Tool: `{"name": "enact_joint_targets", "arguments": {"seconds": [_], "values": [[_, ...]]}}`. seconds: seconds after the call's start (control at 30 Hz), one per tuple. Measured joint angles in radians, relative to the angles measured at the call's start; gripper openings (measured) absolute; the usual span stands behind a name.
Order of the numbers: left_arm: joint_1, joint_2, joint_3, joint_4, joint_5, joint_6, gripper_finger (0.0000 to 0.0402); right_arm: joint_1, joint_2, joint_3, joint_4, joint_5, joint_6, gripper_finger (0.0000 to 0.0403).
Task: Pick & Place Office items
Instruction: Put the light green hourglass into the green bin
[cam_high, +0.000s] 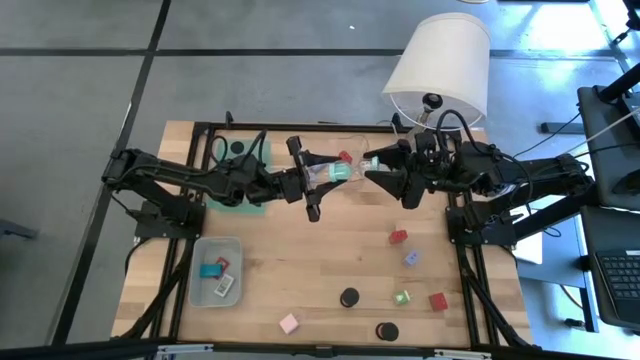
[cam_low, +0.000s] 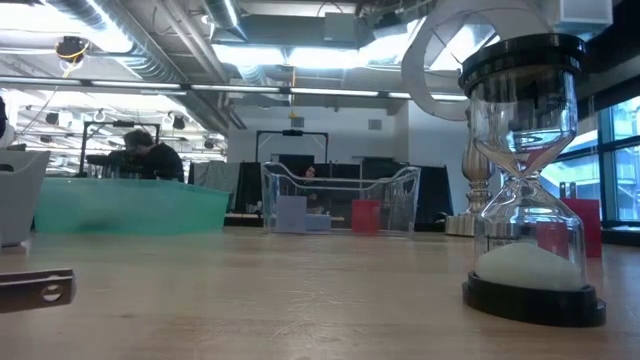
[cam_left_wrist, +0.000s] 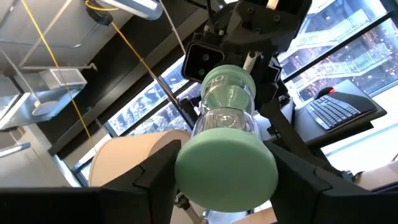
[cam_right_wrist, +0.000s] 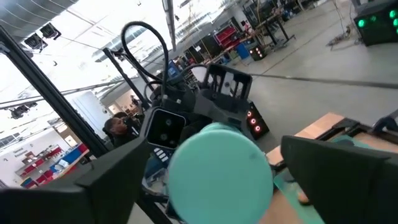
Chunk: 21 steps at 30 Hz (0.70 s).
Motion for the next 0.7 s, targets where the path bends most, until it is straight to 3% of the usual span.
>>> {"name": "enact_joint_targets", "arguments": {"seconds": [0.13,0.3,0.53,0.7], "values": [[0.000,0.000,0.000,-0.040,-0.037,-0.069,0.0195,-0.019,-0.050,0.000,-0.024,0.001,-0.027,0.0395],[0.000,0.000,0.000,-0.236,-0.174,-0.263,0.0195,-0.040,-0.136,0.000,-0.227,0.027,-0.027,0.0390],[0.000,-0.020,0.000,-0.705,-0.291,-0.723,0.0195,-0.040,-0.190,0.000,-0.450,0.110,0.062,0.0388],[0.024,-0.111,0.000,-1.105,-0.276,-1.084,0.0195,-0.040,-0.182,0.000,-0.509,0.110,0.079,0.0388]]}}
